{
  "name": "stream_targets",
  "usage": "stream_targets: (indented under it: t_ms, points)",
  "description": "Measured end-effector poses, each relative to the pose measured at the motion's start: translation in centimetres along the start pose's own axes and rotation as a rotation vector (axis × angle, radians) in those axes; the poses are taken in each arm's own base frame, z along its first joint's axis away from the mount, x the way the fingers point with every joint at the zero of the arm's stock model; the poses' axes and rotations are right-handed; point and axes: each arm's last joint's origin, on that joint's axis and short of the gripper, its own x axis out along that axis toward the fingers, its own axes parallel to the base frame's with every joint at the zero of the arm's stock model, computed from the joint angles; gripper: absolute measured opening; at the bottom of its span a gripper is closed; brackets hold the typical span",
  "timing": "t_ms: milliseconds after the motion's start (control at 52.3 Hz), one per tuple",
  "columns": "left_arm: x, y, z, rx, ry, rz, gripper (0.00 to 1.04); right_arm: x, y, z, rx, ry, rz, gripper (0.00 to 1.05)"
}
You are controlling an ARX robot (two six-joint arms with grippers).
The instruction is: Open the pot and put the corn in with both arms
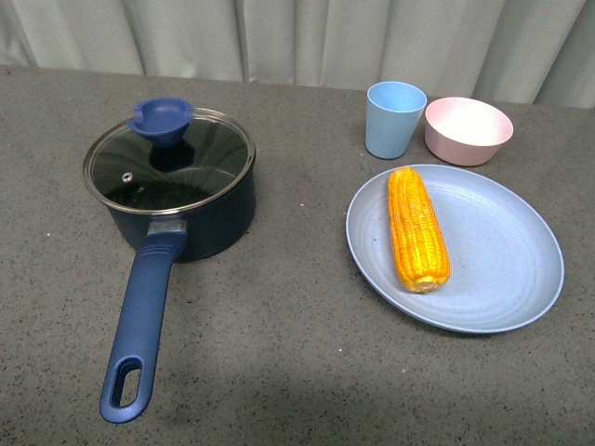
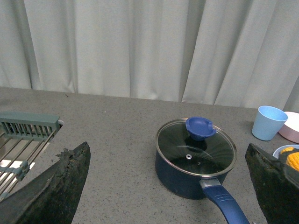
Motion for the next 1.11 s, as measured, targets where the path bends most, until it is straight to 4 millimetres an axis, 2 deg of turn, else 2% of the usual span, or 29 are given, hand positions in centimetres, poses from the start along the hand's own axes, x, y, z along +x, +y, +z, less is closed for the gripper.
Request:
stream_targets:
  t_ms: [1109]
  points:
    - [0.0, 0.0, 0.0, 0.0, 0.0, 0.0, 0.98, 0.0, 0.0, 0.0, 0.0, 0.0, 0.0, 0.96]
